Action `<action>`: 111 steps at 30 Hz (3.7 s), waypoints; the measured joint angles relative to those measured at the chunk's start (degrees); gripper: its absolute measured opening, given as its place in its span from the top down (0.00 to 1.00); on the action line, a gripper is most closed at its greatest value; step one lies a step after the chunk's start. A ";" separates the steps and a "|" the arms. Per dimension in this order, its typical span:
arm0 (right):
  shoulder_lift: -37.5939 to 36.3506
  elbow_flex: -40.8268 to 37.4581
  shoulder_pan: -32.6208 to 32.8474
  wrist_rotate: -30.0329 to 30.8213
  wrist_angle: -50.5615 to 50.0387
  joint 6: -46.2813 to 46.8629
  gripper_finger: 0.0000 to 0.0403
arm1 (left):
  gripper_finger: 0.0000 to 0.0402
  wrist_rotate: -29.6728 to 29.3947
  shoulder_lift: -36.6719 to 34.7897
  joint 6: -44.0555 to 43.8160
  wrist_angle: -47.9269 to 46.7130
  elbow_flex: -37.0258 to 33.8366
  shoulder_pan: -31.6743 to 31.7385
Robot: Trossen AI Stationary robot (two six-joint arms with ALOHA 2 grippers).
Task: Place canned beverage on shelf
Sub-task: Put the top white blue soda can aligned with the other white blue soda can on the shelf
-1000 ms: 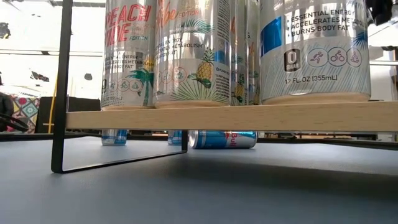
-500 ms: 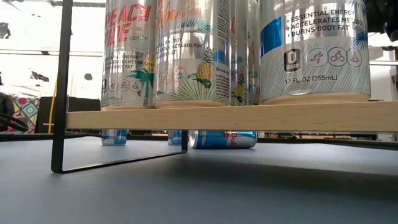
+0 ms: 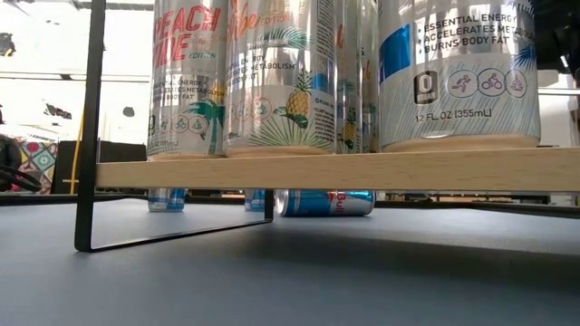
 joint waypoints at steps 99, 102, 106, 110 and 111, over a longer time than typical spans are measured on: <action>2.51 0.00 1.84 -8.89 11.63 -17.44 0.23 | 0.18 -1.46 0.02 -0.03 0.42 -0.01 0.00; 2.51 0.02 2.01 -9.59 10.91 -17.37 0.23 | 0.18 -1.46 0.02 -0.02 0.44 -0.01 -0.01; 2.49 0.02 2.03 -12.34 5.71 -11.93 0.23 | 0.18 -1.46 0.02 -0.02 0.42 0.00 0.00; 2.49 0.02 2.48 -12.62 1.70 -6.83 0.23 | 0.18 -1.44 0.02 -0.02 0.42 0.00 0.00; 2.48 0.02 2.62 -12.64 1.15 -6.16 0.23 | 0.18 -1.46 0.02 -0.03 0.42 -0.01 0.00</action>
